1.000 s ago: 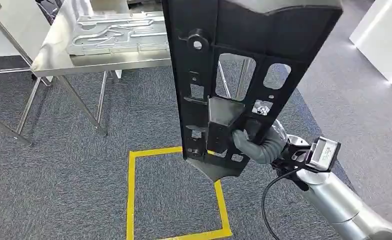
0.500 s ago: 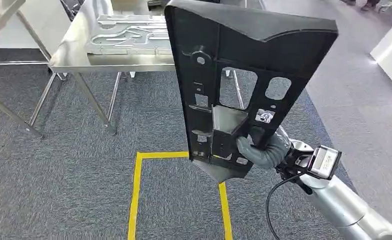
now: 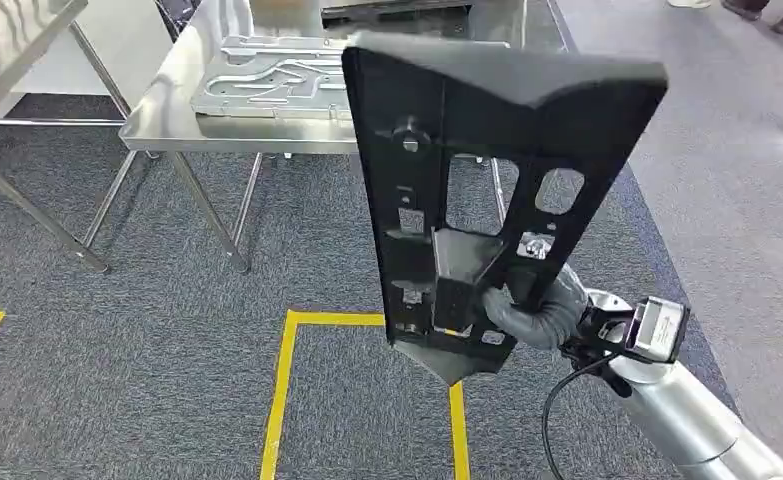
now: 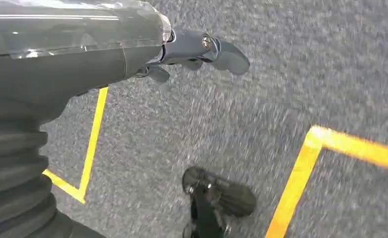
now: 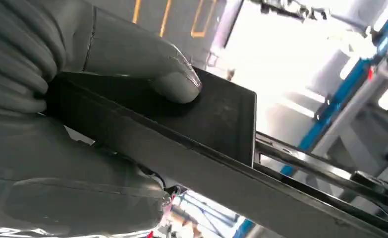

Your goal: Take the parts from the cabinet and place them on the table.

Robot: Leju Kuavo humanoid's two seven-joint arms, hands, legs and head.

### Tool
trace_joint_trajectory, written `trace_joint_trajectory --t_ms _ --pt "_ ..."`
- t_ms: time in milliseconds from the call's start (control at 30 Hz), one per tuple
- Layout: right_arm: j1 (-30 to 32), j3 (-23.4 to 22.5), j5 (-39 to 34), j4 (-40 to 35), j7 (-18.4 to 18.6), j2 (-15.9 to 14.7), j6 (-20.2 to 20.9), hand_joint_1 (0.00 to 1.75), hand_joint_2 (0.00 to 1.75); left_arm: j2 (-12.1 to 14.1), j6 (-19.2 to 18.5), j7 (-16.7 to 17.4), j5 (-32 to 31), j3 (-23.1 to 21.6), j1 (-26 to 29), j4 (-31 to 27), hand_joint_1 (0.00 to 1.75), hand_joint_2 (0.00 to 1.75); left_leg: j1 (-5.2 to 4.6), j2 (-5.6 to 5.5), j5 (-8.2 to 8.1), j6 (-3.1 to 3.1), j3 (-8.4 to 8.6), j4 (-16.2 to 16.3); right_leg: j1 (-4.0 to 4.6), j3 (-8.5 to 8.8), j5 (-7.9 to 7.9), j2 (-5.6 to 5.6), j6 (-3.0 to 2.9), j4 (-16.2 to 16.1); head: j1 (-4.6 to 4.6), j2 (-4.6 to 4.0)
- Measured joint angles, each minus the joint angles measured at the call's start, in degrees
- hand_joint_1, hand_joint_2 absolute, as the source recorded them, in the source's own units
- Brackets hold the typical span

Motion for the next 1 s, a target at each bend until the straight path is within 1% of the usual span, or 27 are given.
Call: trace_joint_trajectory --t_ms 33,67,133,167,200,233,267,333,367,400,433,467,500,533,567,600,633,667,700,733,767,800,833,867,900,933,1000 --pt "-0.88 -0.02 -0.44 -0.31 0.95 0.28 -1.05 1.71 1.75 0.16 -0.33 -0.02 -0.22 0.0 -0.17 0.0 0.0 1.75 0.25 0.26 -0.39 -0.28 0.14 0.67 -0.13 0.53 -0.08 -0.14 -0.42 -0.27 0.0 0.0" --pt "-1.75 0.0 -0.68 -0.61 1.35 0.52 -2.19 1.71 1.75 0.24 -0.65 -0.02 -0.56 0.0 -0.36 -0.02 0.0 1.75 0.23 0.63 -1.73 -0.47 -1.13 3.47 -0.07 0.96 -0.42 -0.46 -0.94 -0.35 0.0 0.0" --pt "-2.26 0.2 -0.32 -1.14 1.44 1.33 -3.82 1.71 1.75 0.55 -0.94 0.02 -0.76 -0.02 -0.51 0.0 0.0 1.75 0.25 0.9 -5.64 -0.81 -6.6 13.14 0.18 1.48 -0.96 -0.85 -1.45 -0.34 0.0 0.0" --pt "-2.21 0.5 0.36 -1.29 1.37 1.9 -4.45 1.71 1.75 0.63 -0.94 0.11 -0.79 -0.02 -0.42 0.0 0.0 1.75 0.25 0.96 -6.65 -0.89 -9.18 17.23 0.31 1.71 -1.25 -0.89 -1.55 -0.32 0.0 0.0" --pt "-2.16 0.85 1.05 -1.4 1.31 2.51 -4.98 1.71 1.75 0.63 -0.94 0.17 -0.81 -0.02 -0.29 0.0 0.0 1.75 0.25 0.97 -6.33 -0.84 -10.88 19.2 0.41 2.03 -1.52 -0.87 -1.62 -0.32 0.0 0.0" --pt "-2.13 1.33 1.9 -1.55 1.24 3.12 -5.39 1.71 1.75 0.64 -0.94 0.17 -0.81 -0.02 -0.19 0.0 0.0 1.75 0.24 0.97 -4.45 -0.68 -11.16 18.19 0.52 2.52 -1.87 -0.82 -1.61 -0.32 0.0 0.0" --pt "-2.08 1.57 2.51 -1.74 1.15 3.81 -5.89 1.71 1.75 0.64 -0.94 0.17 -0.81 -0.02 -0.2 0.0 0.0 1.75 0.21 0.97 -1.43 -0.4 -10.13 14.66 0.64 3.13 -2.28 -0.81 -1.6 -0.32 0.0 0.0" --pt "-2.06 1.81 3.48 -2.38 0.87 5.12 -6.8 1.71 1.75 0.81 -0.94 0.15 -0.85 -0.02 -0.22 0.0 0.0 1.75 -0.11 1.02 5.29 0.72 -6.35 4.24 0.81 4.4 -3.18 -0.83 -1.52 -0.38 0.0 0.0" --pt "-2.0 1.88 3.8 -2.62 0.8 5.61 -7.08 1.71 1.75 1.09 -0.92 0.15 -0.85 -0.02 -0.2 -0.02 0.0 1.75 -0.51 1.07 4.91 1.21 -5.34 2.51 0.99 4.62 -3.52 -0.81 -1.29 -0.39 0.02 0.0" --pt "-1.89 1.95 4.02 -2.95 0.8 6.01 -7.25 1.71 1.75 1.03 -0.92 0.15 -0.85 -0.02 -0.28 -0.02 0.0 1.75 -0.54 1.2 4.48 1.17 -5.1 1.31 1.11 4.46 -3.69 -0.59 -0.91 -0.26 0.0 0.0" --pt "-1.61 1.97 4.18 -3.24 0.8 6.27 -7.41 1.71 1.75 1.07 -0.92 0.15 -0.87 -0.02 -0.36 -0.02 0.0 1.75 -0.65 1.21 4.42 1.17 -5.16 1.5 0.99 4.41 -3.73 -0.65 -0.65 -0.44 0.0 0.0" --pt "-1.37 1.95 4.33 -3.44 0.81 6.44 -7.45 1.71 1.75 1.11 -0.92 0.15 -0.87 -0.02 -0.34 -0.02 0.0 1.75 -0.76 1.2 4.22 1.44 -5.14 1.52 0.84 4.52 -3.85 -0.68 -0.32 -0.66 -0.02 0.0" --pt "-1.32 1.95 4.31 -3.63 0.8 6.58 -7.52 1.71 1.75 1.16 -0.92 0.15 -0.89 -0.02 -0.3 -0.02 0.0 1.75 -0.73 1.2 4.2 1.66 -5.02 1.14 0.91 4.7 -3.97 -0.68 -0.02 -0.84 0.0 0.0" --pt "-1.26 1.84 4.33 -3.93 0.8 6.69 -7.6 1.71 1.75 1.16 -0.92 0.17 -0.92 -0.04 -0.3 -0.02 0.0 1.75 0.1 1.33 4.46 1.92 -4.3 0.26 0.99 4.89 -4.39 -0.64 0.34 -0.57 0.0 0.0" --pt "-1.17 1.66 4.31 -4.06 0.72 6.77 -7.64 1.71 1.75 1.16 -0.92 0.15 -0.92 -0.04 -0.38 -0.02 0.0 1.75 -0.01 1.31 4.33 2.16 -3.74 -0.17 0.95 4.23 -5.17 -0.57 0.63 1.24 0.0 0.0" --pt "-1.16 1.57 4.31 -4.15 0.69 6.8 -7.69 1.71 1.75 1.16 -0.94 0.15 -0.92 -0.04 -0.45 -0.02 0.0 1.75 -0.02 1.4 4.19 2.36 -3.54 -0.22 0.91 2.33 -6.82 -0.52 0.78 4.63 0.0 0.0" --pt "-0.99 1.51 4.29 -4.24 0.71 6.82 -7.76 1.71 1.75 1.16 -0.94 0.15 -0.92 -0.04 -0.56 -0.02 0.0 1.75 -0.02 1.46 3.92 2.54 -3.34 -0.21 0.8 -0.78 -9.01 -0.53 1.03 9.94 0.0 0.0" --pt "-0.62 1.53 4.31 -4.24 0.72 6.84 -7.76 1.71 1.75 1.16 -0.94 0.15 -0.94 -0.04 -0.59 -0.02 0.0 1.75 -0.03 1.51 3.66 2.58 -3.13 -0.21 0.69 -3.64 -10.44 -0.53 1.22 14.51 0.0 0.0" --pt "-0.25 1.51 4.29 -4.24 0.72 6.86 -7.76 1.71 1.75 1.16 -0.94 0.15 -0.94 -0.04 -0.58 -0.02 0.0 1.75 -0.03 1.53 3.31 2.56 -2.79 -0.18 0.57 -6.07 -10.57 -0.54 1.38 17.77 0.0 0.0" --pt "-0.03 1.51 4.31 -4.24 0.72 6.86 -7.76 1.71 1.75 1.14 -0.94 0.17 -0.94 -0.04 -0.52 0.0 0.0 1.75 -0.01 1.56 2.94 2.49 -2.27 -0.18 0.42 -6.8 -8.95 -0.57 1.51 17.59 0.0 0.0" --pt "0.01 1.51 4.29 -4.24 0.72 6.88 -7.76 1.71 1.75 1.14 -0.94 0.17 -0.94 -0.04 -0.5 0.0 0.0 1.75 0.03 1.6 2.51 2.41 -1.63 -0.17 0.29 -6.09 -6.14 -0.62 1.57 14.87 0.0 0.0" --pt "0.0 1.51 4.31 -4.26 0.72 6.88 -7.76 1.71 1.75 1.14 -0.94 0.18 -0.94 -0.04 -0.53 0.0 0.0 1.75 0.09 1.62 1.99 2.27 -0.87 -0.14 0.24 -4.24 -2.57 -0.75 1.56 10.02 0.0 0.0" --pt "-0.01 1.4 4.27 -4.26 0.65 6.93 -7.73 1.71 1.75 1.11 -0.94 0.2 -0.94 -0.07 -0.57 0.0 0.0 1.75 0.1 1.68 1.43 2.03 -0.11 -0.1 0.24 -2.01 0.85 -1.27 1.44 4.42 0.0 0.0" --pt "-0.02 1.31 4.09 -4.24 0.37 6.93 -7.52 1.71 1.75 1.11 -0.94 0.26 -0.94 -0.07 -0.54 -0.02 0.0 1.75 0.0 1.73 0.92 1.68 -0.03 -0.08 0.36 -0.82 1.83 -2.48 1.15 1.05 0.0 0.0" --pt "-0.14 1.22 3.7 -4.28 0.1 6.93 -7.23 1.71 1.75 1.11 -0.94 0.33 -0.94 -0.07 -0.62 0.0 0.0 1.75 -0.42 1.72 0.41 1.23 0.31 0.41 0.89 -0.08 0.92 -2.52 0.88 -0.15 0.02 0.0" --pt "-0.17 0.94 3.22 -4.31 -0.25 6.93 -6.84 1.71 1.75 1.14 -0.94 0.42 -1.05 -0.07 -0.58 -0.02 0.0 1.75 -0.4 1.92 0.39 1.03 0.23 0.1 0.88 -0.38 0.68 -2.22 0.32 0.2 -0.04 0.0" --pt "-0.27 0.15 2.56 -4.35 -0.4 6.91 -6.53 1.71 1.75 1.14 -0.96 0.48 -1.29 -0.09 -0.53 -0.02 0.0 1.75 -0.36 2.72 -0.01 0.43 0.6 -0.15 1.01 -0.49 0.35 -1.39 -0.27 0.07 -0.02 0.0"
